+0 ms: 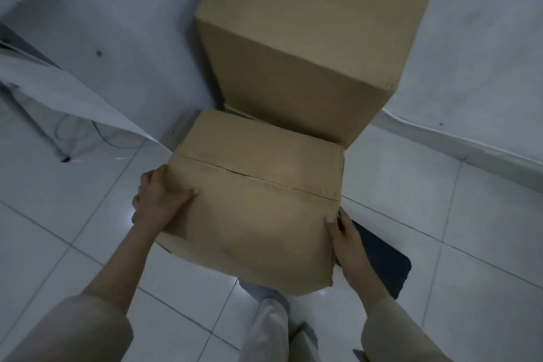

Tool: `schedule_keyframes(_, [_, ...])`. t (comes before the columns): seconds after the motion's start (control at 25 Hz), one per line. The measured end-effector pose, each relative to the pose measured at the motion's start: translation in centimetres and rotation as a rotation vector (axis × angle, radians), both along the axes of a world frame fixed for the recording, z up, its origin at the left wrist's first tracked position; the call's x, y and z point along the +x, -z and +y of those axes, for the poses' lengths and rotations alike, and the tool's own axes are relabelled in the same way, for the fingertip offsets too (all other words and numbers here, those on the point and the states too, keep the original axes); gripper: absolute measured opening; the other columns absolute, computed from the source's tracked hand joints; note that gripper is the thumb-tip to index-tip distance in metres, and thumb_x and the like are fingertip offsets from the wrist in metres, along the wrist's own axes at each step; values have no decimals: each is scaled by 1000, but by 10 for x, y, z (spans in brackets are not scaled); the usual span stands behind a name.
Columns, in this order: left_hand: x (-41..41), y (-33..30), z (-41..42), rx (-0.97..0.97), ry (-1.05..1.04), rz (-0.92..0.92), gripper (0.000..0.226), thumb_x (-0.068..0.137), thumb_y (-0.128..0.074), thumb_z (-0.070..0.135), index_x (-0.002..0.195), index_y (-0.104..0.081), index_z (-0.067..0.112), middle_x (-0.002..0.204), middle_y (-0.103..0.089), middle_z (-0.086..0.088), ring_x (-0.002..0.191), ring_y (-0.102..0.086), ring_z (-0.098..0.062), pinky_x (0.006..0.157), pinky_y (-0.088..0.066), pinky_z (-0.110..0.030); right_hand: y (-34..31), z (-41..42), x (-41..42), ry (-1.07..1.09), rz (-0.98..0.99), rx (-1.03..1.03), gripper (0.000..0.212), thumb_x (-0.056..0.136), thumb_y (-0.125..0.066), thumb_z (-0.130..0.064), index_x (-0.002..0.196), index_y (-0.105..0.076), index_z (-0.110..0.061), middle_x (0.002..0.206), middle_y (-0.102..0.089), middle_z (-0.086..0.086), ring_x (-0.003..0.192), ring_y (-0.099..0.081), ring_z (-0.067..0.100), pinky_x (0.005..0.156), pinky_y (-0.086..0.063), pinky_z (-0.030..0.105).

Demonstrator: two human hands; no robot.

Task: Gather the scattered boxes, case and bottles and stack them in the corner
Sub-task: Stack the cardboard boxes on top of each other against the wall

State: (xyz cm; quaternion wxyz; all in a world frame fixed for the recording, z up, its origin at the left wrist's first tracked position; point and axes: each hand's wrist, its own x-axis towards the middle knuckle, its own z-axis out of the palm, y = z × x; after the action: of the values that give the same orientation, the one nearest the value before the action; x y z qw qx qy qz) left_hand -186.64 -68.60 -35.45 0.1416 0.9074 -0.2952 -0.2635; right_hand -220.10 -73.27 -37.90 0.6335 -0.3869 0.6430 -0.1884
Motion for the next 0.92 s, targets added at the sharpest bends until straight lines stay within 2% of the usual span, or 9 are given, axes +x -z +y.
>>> schedule_keyframes(0.12, [-9,-66,7,-43,-16,-1,90,64,-74,53,139,-32,26,145,-30,-8,129,-37,-41,104,-29,-58,-67,11,-11,29,-46,-106,47,93,-47,-36,138,-39,-28,125,-55,-7,106,-55,9,84,-44,23])
schedule_keyframes(0.2, [-18,-117,18,-80,-27,17,90,64,-73,53,139,-31,28,146,-28,-6,130,-36,-40,104,-29,-58,-118,21,-17,65,-65,-165,42,94,-48,-33,135,-42,-30,123,-55,-8,103,-55,5,84,-45,23])
schedule_keyframes(0.36, [-32,-205,35,-159,-11,33,89,65,-70,56,140,-28,29,146,-26,-3,131,-34,-37,105,-28,-56,-206,38,-27,94,-84,-285,45,93,-47,-36,137,-41,-28,121,-55,-12,97,-53,-8,71,-44,13])
schedule_keyframes(0.48, [-36,-260,37,-227,-8,46,92,65,-70,58,141,-26,30,146,-25,-2,132,-33,-37,106,-31,-56,-263,43,-29,109,-87,-373,39,95,-44,-37,134,-45,-30,110,-56,-24,93,-52,-12,67,-43,8])
schedule_keyframes(0.52, [-36,-275,37,-255,1,55,92,65,-70,57,141,-26,29,146,-25,-3,131,-34,-37,106,-32,-56,-279,43,-28,110,-86,-404,39,95,-43,-36,134,-45,-31,107,-55,-27,92,-52,-11,67,-43,8])
schedule_keyframes(0.64, [-35,-317,30,-335,35,30,91,67,-71,54,142,-28,27,145,-26,-7,131,-33,-38,106,-33,-56,-324,35,-28,146,-85,-474,39,96,-41,-34,135,-43,-30,113,-53,-17,96,-53,2,71,-42,14])
schedule_keyframes(0.76, [-34,-355,9,-369,79,11,84,69,-69,55,140,-32,29,146,-28,-6,129,-35,-40,104,-30,-56,-356,21,-25,167,-76,-529,36,97,-39,-33,133,-45,-31,113,-52,-15,94,-53,2,73,-43,18])
schedule_keyframes(0.84, [-31,-377,-14,-339,172,-26,71,72,-63,56,136,-38,37,144,-39,-8,127,-39,-40,104,-29,-53,-369,5,-23,211,-55,-526,40,97,-39,-32,137,-43,-24,121,-49,-7,103,-49,11,82,-40,26])
schedule_keyframes(0.92, [-26,-397,-38,-326,225,-49,64,73,-61,55,133,-42,39,137,-50,-7,126,-41,-38,104,-29,-52,-383,-16,-22,245,-32,-504,41,97,-41,-30,136,-44,-17,128,-49,0,106,-47,15,83,-40,28])
